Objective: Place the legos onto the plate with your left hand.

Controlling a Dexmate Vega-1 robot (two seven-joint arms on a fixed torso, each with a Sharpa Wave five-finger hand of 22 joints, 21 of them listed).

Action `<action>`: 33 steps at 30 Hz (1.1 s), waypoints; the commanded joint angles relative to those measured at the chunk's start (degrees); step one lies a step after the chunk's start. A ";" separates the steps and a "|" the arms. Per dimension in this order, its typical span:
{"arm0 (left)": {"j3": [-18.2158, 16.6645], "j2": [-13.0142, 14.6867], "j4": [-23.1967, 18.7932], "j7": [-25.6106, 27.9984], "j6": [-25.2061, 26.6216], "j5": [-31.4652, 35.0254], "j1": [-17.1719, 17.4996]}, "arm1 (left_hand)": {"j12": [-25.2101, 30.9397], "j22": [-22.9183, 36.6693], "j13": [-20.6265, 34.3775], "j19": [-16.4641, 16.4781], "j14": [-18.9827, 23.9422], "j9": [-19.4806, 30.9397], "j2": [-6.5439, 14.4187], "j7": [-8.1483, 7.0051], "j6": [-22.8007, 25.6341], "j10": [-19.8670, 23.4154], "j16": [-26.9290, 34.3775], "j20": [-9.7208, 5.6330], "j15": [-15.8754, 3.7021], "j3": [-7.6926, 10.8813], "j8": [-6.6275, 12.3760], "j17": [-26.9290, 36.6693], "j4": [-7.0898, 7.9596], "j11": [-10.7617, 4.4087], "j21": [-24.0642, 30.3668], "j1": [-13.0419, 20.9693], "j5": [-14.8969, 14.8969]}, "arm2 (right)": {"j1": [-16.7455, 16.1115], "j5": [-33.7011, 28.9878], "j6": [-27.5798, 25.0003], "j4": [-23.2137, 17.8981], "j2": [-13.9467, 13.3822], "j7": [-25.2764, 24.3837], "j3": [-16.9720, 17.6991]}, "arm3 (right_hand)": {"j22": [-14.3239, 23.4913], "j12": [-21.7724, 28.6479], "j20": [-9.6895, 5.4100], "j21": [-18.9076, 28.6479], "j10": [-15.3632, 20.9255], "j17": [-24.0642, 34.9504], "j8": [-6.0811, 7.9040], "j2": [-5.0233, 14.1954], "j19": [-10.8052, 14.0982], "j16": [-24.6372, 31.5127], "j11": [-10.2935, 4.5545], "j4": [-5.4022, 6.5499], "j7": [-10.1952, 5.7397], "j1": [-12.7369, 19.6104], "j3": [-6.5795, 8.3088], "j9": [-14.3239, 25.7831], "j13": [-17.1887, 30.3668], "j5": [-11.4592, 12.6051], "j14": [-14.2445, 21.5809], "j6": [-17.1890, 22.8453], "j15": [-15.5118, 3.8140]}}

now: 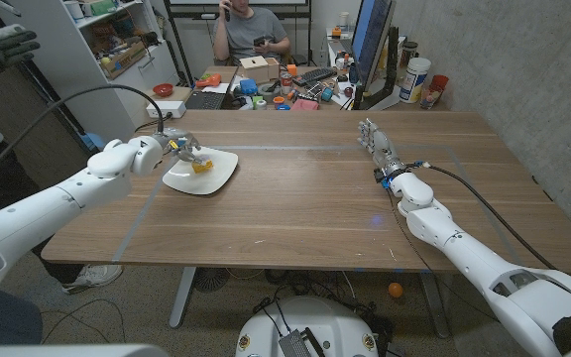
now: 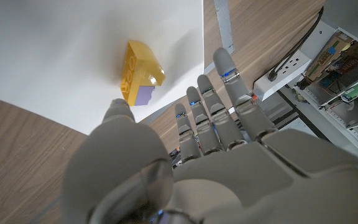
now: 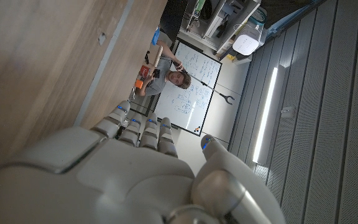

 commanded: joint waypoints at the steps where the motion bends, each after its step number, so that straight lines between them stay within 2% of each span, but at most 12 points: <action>1: -2.85 1.48 -4.33 -0.50 1.34 -1.13 1.56 | -0.89 0.24 -0.04 -2.00 -1.30 0.00 2.62 -0.02 -1.34 -1.71 0.29 1.29 -0.38 0.59 0.10 -0.09 1.35 0.32 -1.23 -0.97 0.09 | -0.03 0.30 0.42 0.61 0.15 0.51 0.01 | 0.20 -0.02 -0.04 0.30 -0.08 0.19 0.09 0.15 -0.02 0.09 -0.09 -0.02 -0.11 -0.40 -0.11 0.08 0.25 0.23 0.09 -0.08 0.40; 4: -3.62 1.86 -5.64 0.03 1.89 -1.36 2.26 | -1.54 0.26 -0.26 -2.87 -1.53 -0.02 4.19 -0.21 -2.10 -3.18 0.53 1.56 -0.18 1.01 0.15 -0.25 1.80 0.64 -1.98 -1.44 -0.20 | -0.09 0.41 0.58 0.76 0.20 0.59 0.07 | 0.20 -0.02 -0.04 0.30 -0.09 0.18 0.07 0.15 -0.05 0.08 -0.10 -0.03 -0.08 -0.38 -0.12 0.08 0.25 0.24 0.08 -0.14 0.40; 8: -5.06 2.27 -6.78 1.50 2.19 -2.58 3.40 | -1.75 0.25 -0.64 -6.06 -3.02 -0.05 5.80 -0.24 -2.97 -3.69 0.38 3.29 0.94 1.07 0.27 -0.63 2.65 0.98 -3.94 -3.04 -1.07 | -0.09 0.45 0.83 0.98 0.23 0.71 0.10 | 0.20 -0.01 -0.08 0.28 -0.08 0.17 0.08 0.15 -0.10 0.07 0.07 -0.05 -0.08 -0.35 -0.12 0.08 0.25 0.25 0.07 -0.12 0.39; 10: -5.77 2.47 -7.57 3.05 2.82 -2.62 4.26 | -1.78 0.24 -0.79 -7.09 -4.06 -0.07 6.37 -0.13 -3.17 -3.84 0.17 4.25 1.44 1.08 0.35 -0.81 2.92 1.35 -4.67 -3.69 -1.45 | -0.09 0.38 0.86 1.03 0.23 0.63 0.10 | 0.20 -0.01 -0.03 0.28 -0.09 0.17 0.09 0.15 -0.10 0.07 -0.08 -0.07 -0.06 -0.33 -0.12 0.08 0.25 0.25 0.08 -0.10 0.41; 16: -7.08 3.15 -9.29 4.77 3.14 -3.08 5.47 | -1.91 0.25 -1.06 -8.91 -5.98 -0.13 7.09 -0.01 -3.10 -4.34 -0.20 5.59 2.26 1.09 0.54 -1.18 3.11 1.55 -5.97 -4.62 -2.05 | -0.02 0.44 1.02 1.21 0.27 0.85 0.10 | 0.20 0.01 -0.11 0.26 -0.05 0.16 0.10 0.14 -0.16 0.05 -0.09 -0.10 -0.05 -0.30 -0.12 0.07 0.25 0.26 0.07 -0.09 0.39; 19: -7.66 3.34 -10.09 5.72 3.72 -3.07 6.15 | -1.96 0.28 -1.47 -11.49 -10.92 -0.23 7.42 0.04 -3.35 -4.97 -1.02 7.07 4.17 1.08 0.58 -2.00 2.74 1.60 -7.99 -5.39 -2.68 | -0.01 0.48 1.02 1.25 0.30 0.87 0.10 | 0.20 0.03 -0.08 0.26 0.00 0.15 0.10 0.14 -0.17 0.05 -0.02 -0.11 -0.04 -0.29 -0.12 0.07 0.25 0.27 0.06 -0.09 0.39; 22: -8.23 3.63 -10.76 6.27 3.84 -3.41 6.70 | -2.33 0.31 -1.75 -13.40 -13.86 -0.27 7.54 0.04 -3.83 -6.61 -1.10 8.13 5.27 1.10 0.50 -2.54 2.39 1.67 -9.49 -5.74 -2.89 | -0.07 0.55 1.06 1.32 0.34 0.86 0.14 | 0.20 0.02 -0.07 0.26 -0.01 0.15 0.10 0.14 -0.18 0.03 -0.06 -0.12 -0.02 -0.27 -0.12 0.07 0.25 0.27 0.02 -0.08 0.39; 28: -9.52 4.22 -11.98 7.69 4.17 -4.12 7.84 | -2.48 0.34 -1.97 -15.30 -16.19 -0.30 7.66 0.17 -4.61 -8.01 -1.06 8.67 5.75 1.06 0.35 -2.93 2.21 1.81 -10.90 -6.23 -2.99 | -0.32 0.65 1.20 1.11 0.23 0.86 0.25 | 0.20 0.02 -0.08 0.26 -0.01 0.14 0.10 0.14 -0.19 0.03 -0.10 -0.16 -0.01 -0.23 -0.12 0.07 0.24 0.28 0.05 -0.08 0.37; 33: -10.72 4.88 -13.33 9.52 4.61 -4.44 9.24 | -2.54 0.43 -2.26 -19.30 -19.60 -0.32 8.07 0.11 -5.85 -10.00 -0.89 8.82 5.88 0.92 0.24 -3.30 2.21 2.17 -13.48 -7.40 -3.11 | -0.73 0.59 1.25 0.39 -0.02 0.63 0.34 | 0.20 0.03 -0.07 0.27 0.01 0.13 0.10 0.14 -0.19 0.03 -0.05 -0.19 -0.03 -0.19 -0.12 0.07 0.24 0.29 0.05 -0.09 0.36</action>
